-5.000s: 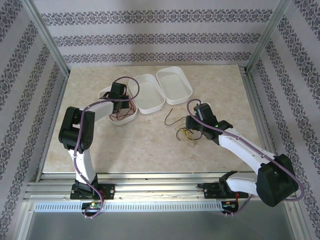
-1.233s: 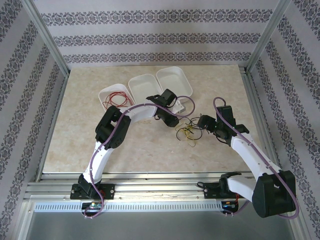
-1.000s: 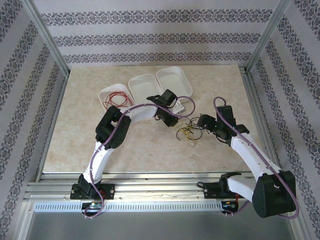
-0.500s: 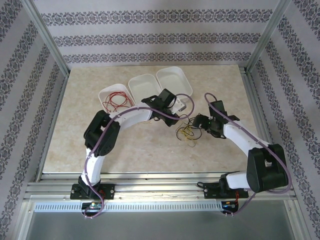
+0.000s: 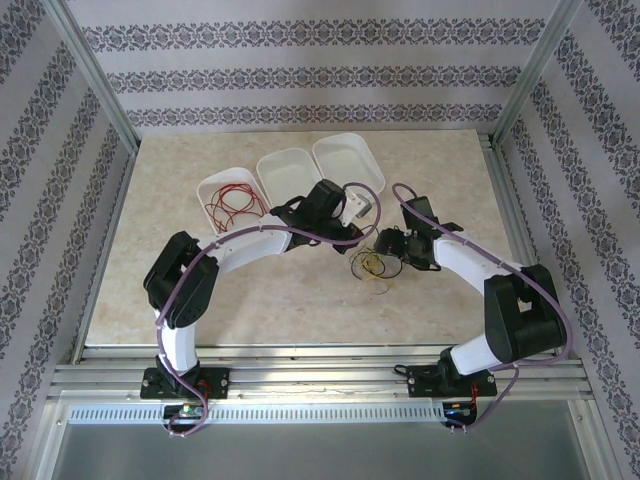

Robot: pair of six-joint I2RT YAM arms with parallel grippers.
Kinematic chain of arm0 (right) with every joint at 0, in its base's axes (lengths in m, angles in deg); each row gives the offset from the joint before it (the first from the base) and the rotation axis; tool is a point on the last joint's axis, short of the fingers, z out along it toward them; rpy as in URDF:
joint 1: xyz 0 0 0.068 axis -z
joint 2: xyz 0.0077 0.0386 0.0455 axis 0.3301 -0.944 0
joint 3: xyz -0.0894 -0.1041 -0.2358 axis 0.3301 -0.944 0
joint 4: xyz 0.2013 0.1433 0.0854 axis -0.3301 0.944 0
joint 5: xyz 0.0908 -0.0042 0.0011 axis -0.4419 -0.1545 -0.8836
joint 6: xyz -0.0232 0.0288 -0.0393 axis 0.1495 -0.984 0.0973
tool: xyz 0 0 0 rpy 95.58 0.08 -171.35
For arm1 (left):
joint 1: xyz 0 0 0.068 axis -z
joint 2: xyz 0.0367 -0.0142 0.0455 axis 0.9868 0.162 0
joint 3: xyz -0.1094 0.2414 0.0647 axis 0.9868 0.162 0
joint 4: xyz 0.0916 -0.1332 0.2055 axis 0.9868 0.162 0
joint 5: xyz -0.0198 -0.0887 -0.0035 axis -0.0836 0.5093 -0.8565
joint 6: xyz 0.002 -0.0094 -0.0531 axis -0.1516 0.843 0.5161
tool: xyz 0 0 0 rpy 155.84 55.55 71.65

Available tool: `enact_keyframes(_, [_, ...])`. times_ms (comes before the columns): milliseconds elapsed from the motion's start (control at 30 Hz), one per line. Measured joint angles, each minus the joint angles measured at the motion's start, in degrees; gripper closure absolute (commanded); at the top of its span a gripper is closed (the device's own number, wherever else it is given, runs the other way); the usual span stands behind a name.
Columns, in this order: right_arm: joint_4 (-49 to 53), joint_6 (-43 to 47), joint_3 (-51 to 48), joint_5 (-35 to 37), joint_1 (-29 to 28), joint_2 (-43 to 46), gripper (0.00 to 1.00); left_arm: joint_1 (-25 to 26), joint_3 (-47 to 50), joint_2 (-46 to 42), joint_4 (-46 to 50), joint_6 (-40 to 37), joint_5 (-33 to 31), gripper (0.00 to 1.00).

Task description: Untangle the cables

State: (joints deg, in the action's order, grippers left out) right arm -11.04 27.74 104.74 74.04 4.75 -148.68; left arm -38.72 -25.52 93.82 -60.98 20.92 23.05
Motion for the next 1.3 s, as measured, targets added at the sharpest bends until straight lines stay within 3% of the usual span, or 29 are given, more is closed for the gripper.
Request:
enact_keyframes(300, [-0.48,-0.20,-1.68,-0.04,0.17,-0.90,0.16,0.00,0.00,-3.78,-0.70,0.42,-0.48,1.00])
enact_keyframes(1300, [0.13,-0.85,-6.80,-0.44,6.19,2.08,0.23,0.00,3.98,-22.40,-7.43,-4.11,-11.04,1.00])
